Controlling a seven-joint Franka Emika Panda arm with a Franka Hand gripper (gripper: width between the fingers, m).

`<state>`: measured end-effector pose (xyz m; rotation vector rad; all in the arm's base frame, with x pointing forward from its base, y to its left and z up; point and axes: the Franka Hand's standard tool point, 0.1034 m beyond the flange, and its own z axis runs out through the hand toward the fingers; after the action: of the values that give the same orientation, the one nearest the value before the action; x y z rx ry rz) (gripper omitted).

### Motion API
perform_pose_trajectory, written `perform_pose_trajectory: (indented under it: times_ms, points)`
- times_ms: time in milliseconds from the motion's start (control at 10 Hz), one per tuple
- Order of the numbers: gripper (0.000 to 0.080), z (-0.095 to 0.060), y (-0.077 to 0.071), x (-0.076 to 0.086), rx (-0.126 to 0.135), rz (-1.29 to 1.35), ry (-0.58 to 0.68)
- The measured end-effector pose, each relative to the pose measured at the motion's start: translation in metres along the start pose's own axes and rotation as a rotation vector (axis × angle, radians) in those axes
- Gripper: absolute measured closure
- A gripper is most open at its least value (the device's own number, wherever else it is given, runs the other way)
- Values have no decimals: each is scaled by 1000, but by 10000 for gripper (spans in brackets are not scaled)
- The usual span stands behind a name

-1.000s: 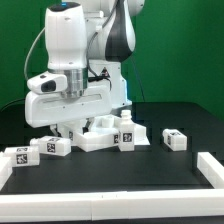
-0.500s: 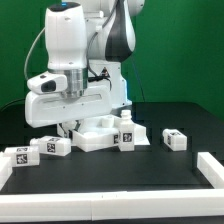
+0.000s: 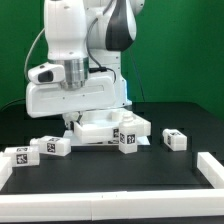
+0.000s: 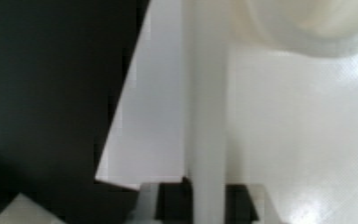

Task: Assemble one leg

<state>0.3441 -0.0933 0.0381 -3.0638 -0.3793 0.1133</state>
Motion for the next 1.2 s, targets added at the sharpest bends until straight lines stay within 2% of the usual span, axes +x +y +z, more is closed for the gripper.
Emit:
perform_pose_trajectory:
  times_ms: [100,200,400,600,700,800,900,1000,1100,1200]
  points:
    - [752,-13,-5,0,28,44,-24]
    - [752,-34,-8,6,70,94,-62]
    - [751,-64,-5,23,96,116,-78]
    - [751,-93,-4,36,102,148,-68]
    - [751,-99,-7,43,94,164,-57]
    - [751,-94,-11,53,88,158,-56]
    - [751,-82,-16,73,86,160,-71]
    - [751,-75,-18,102,89,182,-88]
    - [751,-72,-13,133,95,170,-97]
    - [751,-71,-10,147,99,165,-101]
